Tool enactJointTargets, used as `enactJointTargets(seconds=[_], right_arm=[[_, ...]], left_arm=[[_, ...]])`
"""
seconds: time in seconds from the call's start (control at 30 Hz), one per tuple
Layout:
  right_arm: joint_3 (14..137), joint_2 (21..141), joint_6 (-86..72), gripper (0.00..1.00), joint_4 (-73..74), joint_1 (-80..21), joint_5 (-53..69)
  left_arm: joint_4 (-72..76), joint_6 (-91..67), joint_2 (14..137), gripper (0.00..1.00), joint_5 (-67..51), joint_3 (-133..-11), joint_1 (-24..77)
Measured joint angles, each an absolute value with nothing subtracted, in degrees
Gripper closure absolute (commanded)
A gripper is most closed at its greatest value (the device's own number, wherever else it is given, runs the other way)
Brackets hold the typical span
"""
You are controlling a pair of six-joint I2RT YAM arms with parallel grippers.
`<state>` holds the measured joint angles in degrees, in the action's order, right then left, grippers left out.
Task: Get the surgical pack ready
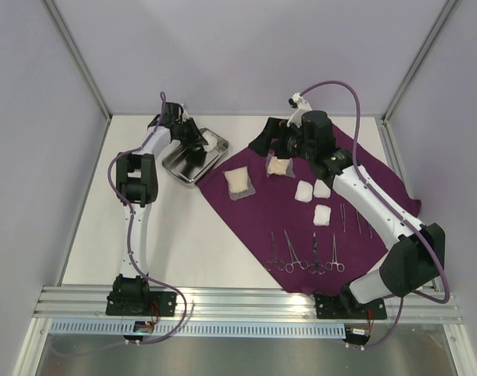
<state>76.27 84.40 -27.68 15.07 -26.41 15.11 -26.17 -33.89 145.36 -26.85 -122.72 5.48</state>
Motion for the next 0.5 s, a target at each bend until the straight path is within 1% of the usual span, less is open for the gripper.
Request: enactJointTargets(seconds=[0.03, 0.07, 0.2, 0.23, 0.33, 0.37, 0.47, 0.5], right_arm=[[76.27, 84.4, -27.68, 0.13, 15.55, -26.3, 15.07], [76.27, 84.4, -27.68, 0.13, 16.05, -26.17, 15.0], [76.27, 84.34, -27.81, 0.16, 19.81, -24.75, 14.09], [76.27, 84.31, -27.88, 0.17, 21.5, -24.01, 13.74], [76.27, 84.14, -28.1, 0.21, 26.46, -21.69, 12.58], [76.27, 84.03, -28.27, 0.26, 28.47, -20.64, 12.25], [76.25, 83.24, -28.62, 0.35, 34.96, -17.12, 10.5], [76.2, 82.85, -28.67, 0.37, 37.34, -15.88, 9.89]], left_arm=[[-26.2, -34.06, 145.36, 0.59, -26.79, -122.72, 5.48], [-26.06, -34.72, 145.32, 0.47, -26.94, -122.76, 5.48], [-25.93, -35.07, 145.08, 0.46, -26.83, -123.11, 5.69], [-25.98, -35.03, 145.08, 0.44, -26.89, -123.17, 5.67], [-26.7, -34.68, 144.84, 0.43, -26.85, -123.28, 5.65], [-27.27, -34.5, 144.73, 0.41, -26.74, -123.28, 5.65], [-29.76, -33.95, 143.87, 0.41, -26.2, -123.28, 5.61], [-30.5, -33.87, 143.65, 0.41, -26.11, -123.28, 5.58]])
